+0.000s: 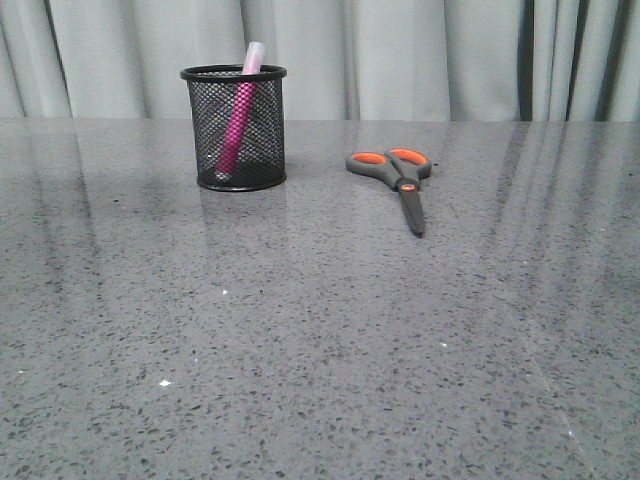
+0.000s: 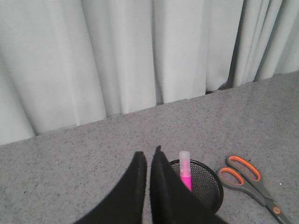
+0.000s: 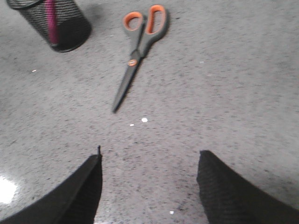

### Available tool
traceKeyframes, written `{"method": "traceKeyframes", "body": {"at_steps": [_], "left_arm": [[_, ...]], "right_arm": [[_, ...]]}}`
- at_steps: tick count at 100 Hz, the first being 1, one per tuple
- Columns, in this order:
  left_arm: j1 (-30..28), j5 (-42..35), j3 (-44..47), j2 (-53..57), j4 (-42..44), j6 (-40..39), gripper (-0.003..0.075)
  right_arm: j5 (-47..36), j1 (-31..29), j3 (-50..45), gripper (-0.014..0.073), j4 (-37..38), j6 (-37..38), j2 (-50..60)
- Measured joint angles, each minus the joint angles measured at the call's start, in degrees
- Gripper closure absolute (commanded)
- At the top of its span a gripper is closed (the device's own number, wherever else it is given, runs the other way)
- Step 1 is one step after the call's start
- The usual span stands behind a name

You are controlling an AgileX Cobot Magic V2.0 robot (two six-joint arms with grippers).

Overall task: Put pen and scissors into bin
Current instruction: 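Withdraw the left gripper and move the right gripper toward the scissors, then lower the right gripper and close it on the scissors handles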

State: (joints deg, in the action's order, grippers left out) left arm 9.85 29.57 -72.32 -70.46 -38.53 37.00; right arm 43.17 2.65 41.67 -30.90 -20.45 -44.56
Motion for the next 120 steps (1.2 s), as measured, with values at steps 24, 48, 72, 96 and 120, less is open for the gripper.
{"method": "traceKeyframes", "body": {"at_steps": [24,48,72,96,120], "left_arm": [[-2.5,-1.1,10.9,8.4,1.0,-0.8,0.0742],[-2.6,-5.0,22.3,18.0,1.4,-0.8,0.0742],[-2.6,-7.6,29.2,25.5,1.4,-0.8,0.0742],[-2.6,-8.1,30.7,29.2,1.4,-0.8,0.0742],[-2.6,-8.2,30.7,29.4,1.5,-0.8,0.0742]], "right_arm": [[0.5,1.3,0.8,0.0194,-4.5,-5.7,-4.8],[0.6,5.4,6.5,0.0194,-6.0,-6.7,-12.9],[1.9,8.8,15.7,0.0193,-6.0,-6.8,-24.8],[7.3,9.9,27.8,0.0193,-0.5,-1.1,-37.9],[14.7,10.6,40.9,0.0193,8.5,8.2,-50.7]]}}
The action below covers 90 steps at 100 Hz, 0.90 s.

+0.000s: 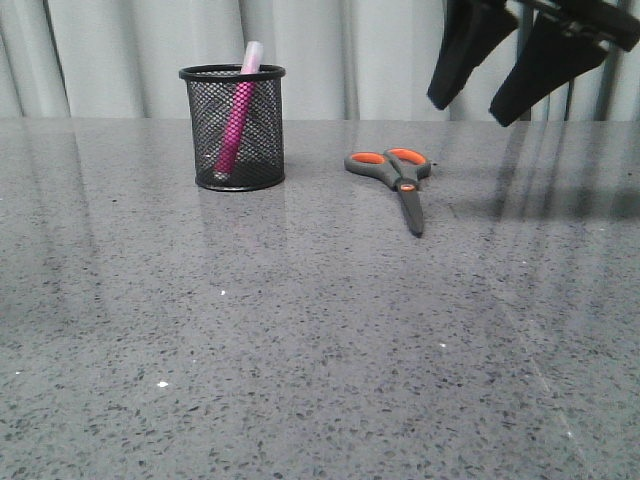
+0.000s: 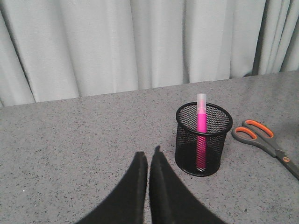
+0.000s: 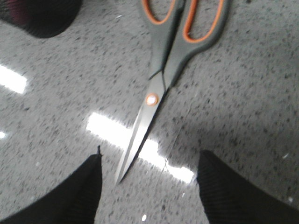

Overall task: Put pen and scissors into bin
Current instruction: 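Lower the right gripper and close it on the scissors handles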

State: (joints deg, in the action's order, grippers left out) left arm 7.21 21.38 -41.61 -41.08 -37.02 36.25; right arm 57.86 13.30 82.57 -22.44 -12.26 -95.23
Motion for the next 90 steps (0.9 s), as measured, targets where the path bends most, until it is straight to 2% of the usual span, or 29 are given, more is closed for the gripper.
{"method": "traceKeyframes", "body": {"at_steps": [40,64,90], "left_arm": [[0.0,-0.1,0.0,0.0,0.0,0.0,0.0742],[0.0,-0.3,0.0,0.0,0.0,0.0,0.0742],[0.0,-0.3,0.0,0.0,0.0,0.0,0.0742]], "right_arm": [[9.2,8.5,18.8,0.0193,17.5,12.8,-15.0],[10.1,8.9,22.9,0.0194,18.7,15.6,-19.6],[9.7,9.0,23.4,0.0194,18.7,16.5,-21.7]]}}
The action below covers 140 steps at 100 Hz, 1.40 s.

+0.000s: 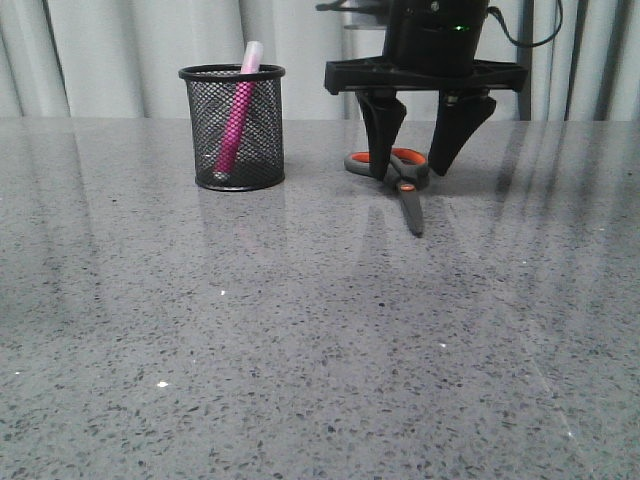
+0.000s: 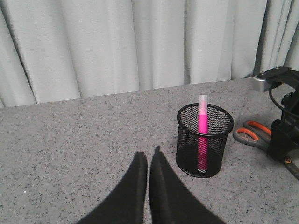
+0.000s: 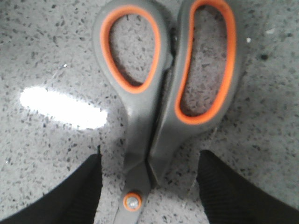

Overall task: Put pen and scissors into bin
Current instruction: 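Lower the right gripper and close it on the scissors handles, then lift the scissors blade-down with the right gripper toward the cup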

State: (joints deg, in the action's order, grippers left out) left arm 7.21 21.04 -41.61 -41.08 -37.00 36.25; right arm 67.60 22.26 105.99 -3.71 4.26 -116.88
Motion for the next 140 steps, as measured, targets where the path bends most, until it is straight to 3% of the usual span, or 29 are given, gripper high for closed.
{"method": "traceKeyframes", "body": {"at_steps": [140], "left_arm": [[0.0,-0.6,0.0,0.0,0.0,0.0,0.0742]], "right_arm": [[-0.9,1.3,0.3,0.0202,0.2,0.6,-1.5]]}}
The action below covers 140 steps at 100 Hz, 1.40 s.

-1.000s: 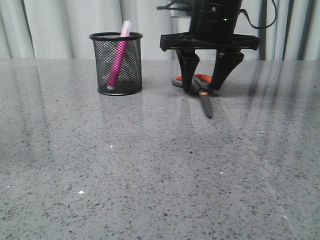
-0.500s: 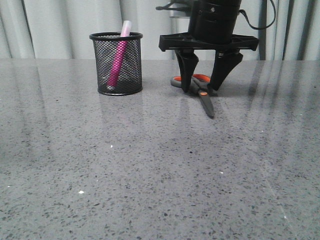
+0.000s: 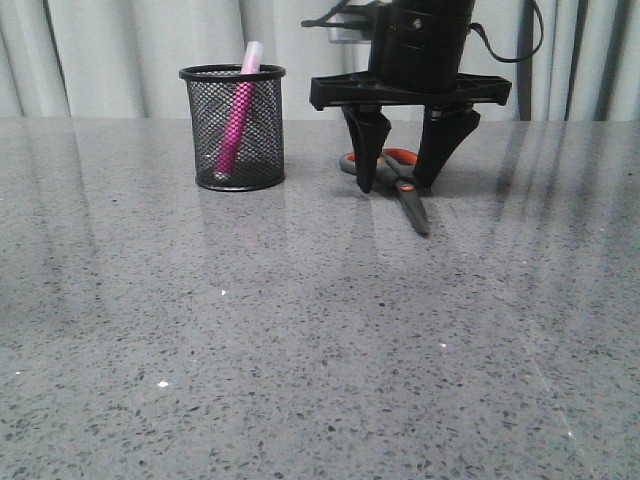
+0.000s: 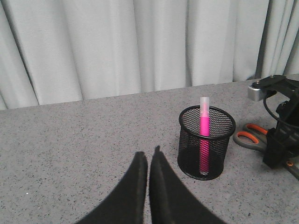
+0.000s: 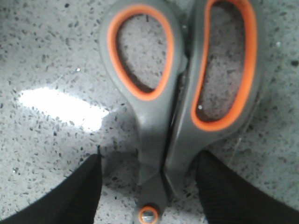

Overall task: Put pen and scissors into bin
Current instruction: 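Lift the scissors blade-down with the right gripper toward the cup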

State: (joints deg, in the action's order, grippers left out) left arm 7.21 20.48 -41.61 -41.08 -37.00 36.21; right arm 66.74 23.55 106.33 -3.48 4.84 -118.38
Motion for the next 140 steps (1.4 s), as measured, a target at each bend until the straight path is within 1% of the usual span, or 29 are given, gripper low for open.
{"method": "traceKeyframes", "body": {"at_steps": [11,31,38,50,52,53,56,79,115,129,140], "left_arm": [[0.0,0.0,0.0,0.0,0.0,0.0,0.0742],[0.0,0.0,0.0,0.0,0.0,0.0,0.0742],[0.0,0.0,0.0,0.0,0.0,0.0,0.0742],[0.0,0.0,0.0,0.0,0.0,0.0,0.0742],[0.0,0.0,0.0,0.0,0.0,0.0,0.0742],[0.0,0.0,0.0,0.0,0.0,0.0,0.0742],[0.0,0.0,0.0,0.0,0.0,0.0,0.0742],[0.0,-0.1,0.0,0.0,0.0,0.0,0.0742],[0.0,-0.1,0.0,0.0,0.0,0.0,0.0742],[0.0,-0.1,0.0,0.0,0.0,0.0,0.0742],[0.0,-0.1,0.0,0.0,0.0,0.0,0.0742]], "right_arm": [[0.3,0.0,0.3,0.0278,0.3,0.0,-0.2],[0.3,0.0,0.3,0.0382,1.3,0.0,-0.2],[0.2,0.0,0.3,0.0451,1.5,0.0,-0.2],[0.0,0.0,0.3,0.0615,1.5,0.0,-0.2],[0.0,0.0,0.3,0.0631,1.5,0.0,-0.2],[0.0,0.0,0.3,0.0655,1.5,0.0,-0.2],[0.0,0.0,0.3,0.0671,1.5,0.0,-0.2],[-1.6,0.0,0.2,0.0668,1.8,-0.7,0.5],[-7.5,0.0,-0.2,0.0659,1.9,-1.0,9.8],[-10.8,0.0,-0.2,0.0659,1.8,-1.0,12.3],[-15.7,0.1,-1.3,0.0659,0.2,-1.0,14.1]]}}
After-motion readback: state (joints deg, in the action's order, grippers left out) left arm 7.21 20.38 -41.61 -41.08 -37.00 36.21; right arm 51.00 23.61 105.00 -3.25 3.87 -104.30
